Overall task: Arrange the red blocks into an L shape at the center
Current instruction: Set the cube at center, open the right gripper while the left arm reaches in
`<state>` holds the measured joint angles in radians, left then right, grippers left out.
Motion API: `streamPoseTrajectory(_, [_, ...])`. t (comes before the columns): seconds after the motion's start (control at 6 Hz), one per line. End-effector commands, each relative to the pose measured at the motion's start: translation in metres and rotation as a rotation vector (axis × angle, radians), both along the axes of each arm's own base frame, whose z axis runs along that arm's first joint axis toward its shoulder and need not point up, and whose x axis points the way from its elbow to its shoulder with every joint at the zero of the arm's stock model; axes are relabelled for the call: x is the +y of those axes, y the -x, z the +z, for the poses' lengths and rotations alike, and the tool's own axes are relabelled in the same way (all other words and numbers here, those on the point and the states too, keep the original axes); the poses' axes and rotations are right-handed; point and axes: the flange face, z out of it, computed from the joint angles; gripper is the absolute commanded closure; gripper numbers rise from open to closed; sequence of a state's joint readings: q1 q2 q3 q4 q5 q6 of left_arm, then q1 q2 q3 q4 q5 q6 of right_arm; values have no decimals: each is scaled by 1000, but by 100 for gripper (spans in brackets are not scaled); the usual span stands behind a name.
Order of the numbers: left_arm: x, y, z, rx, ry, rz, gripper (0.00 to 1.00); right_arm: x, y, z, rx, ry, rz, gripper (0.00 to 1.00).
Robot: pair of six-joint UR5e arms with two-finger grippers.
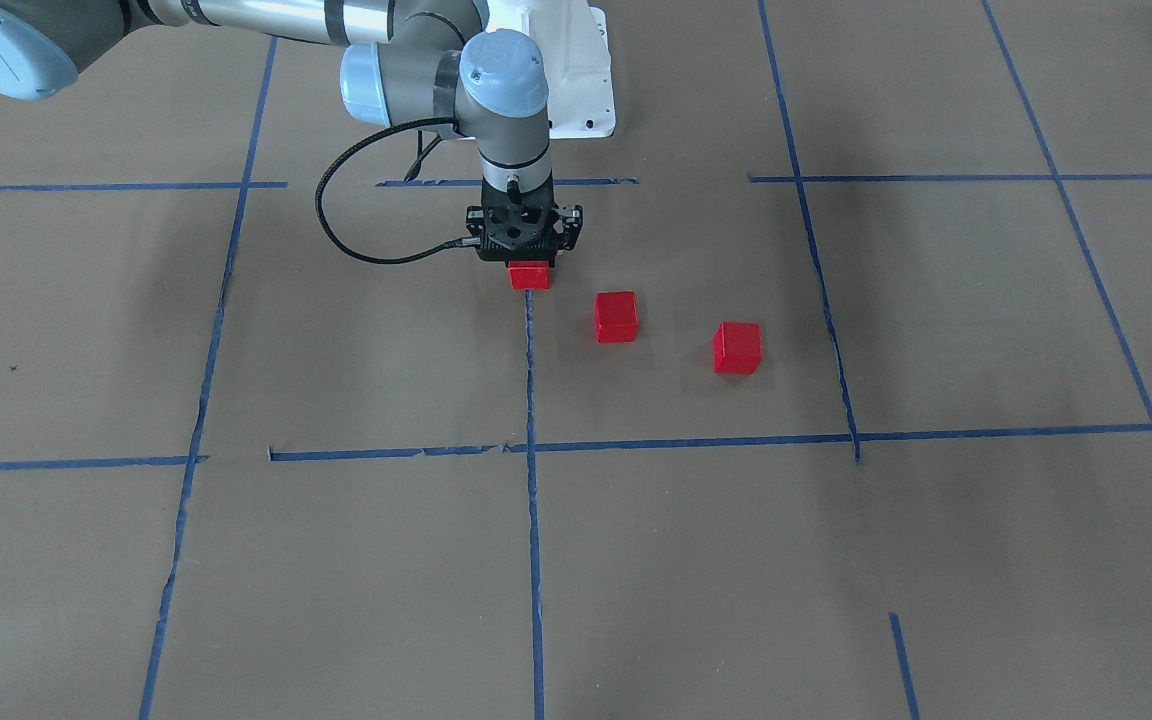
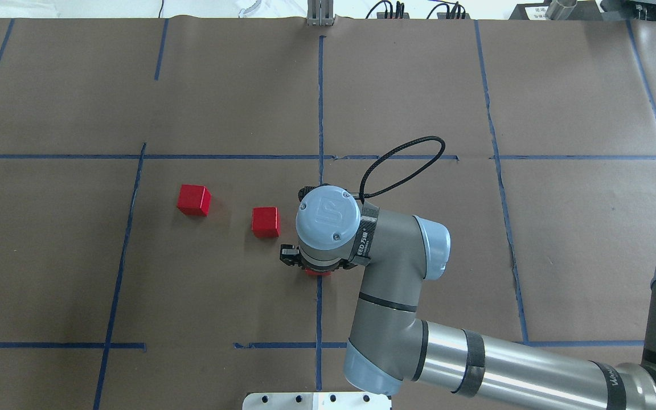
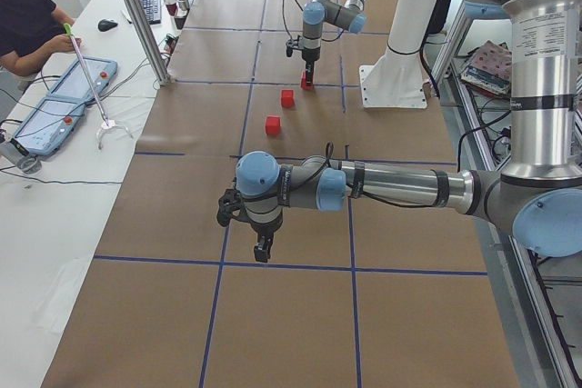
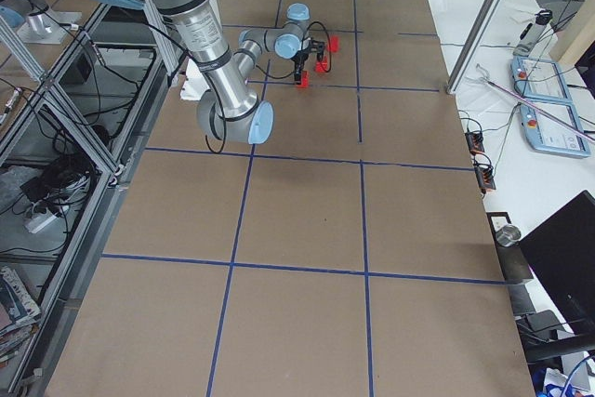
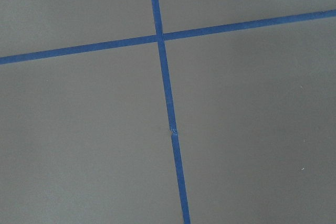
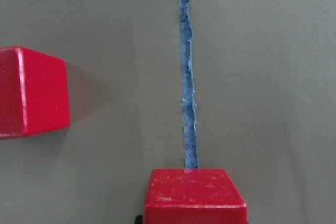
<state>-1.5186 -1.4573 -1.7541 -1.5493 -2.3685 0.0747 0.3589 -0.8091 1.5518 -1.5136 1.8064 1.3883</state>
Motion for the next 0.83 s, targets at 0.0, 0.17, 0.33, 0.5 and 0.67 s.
streamPoseTrajectory(0.0, [0,0,0,2,-2,1,0,-3,-3,1,4,-16,-10,0])
streamPoseTrajectory(0.17, [0,0,-3,2,-8,1,0,-5,-5,-5,5,-32,-20,0])
streamPoseTrajectory(0.33, [-9,-2,-11,3,-32,2,0,-12,-20,-11,-5,-36,-15,0])
streamPoseTrajectory(0.5, [-20,-12,-24,8,-94,24,0,-16,-54,-26,-9,-54,-11,0])
streamPoseTrajectory(0.67, [-26,-27,-33,22,-79,8,0,-29,-79,-38,-14,-79,-14,0])
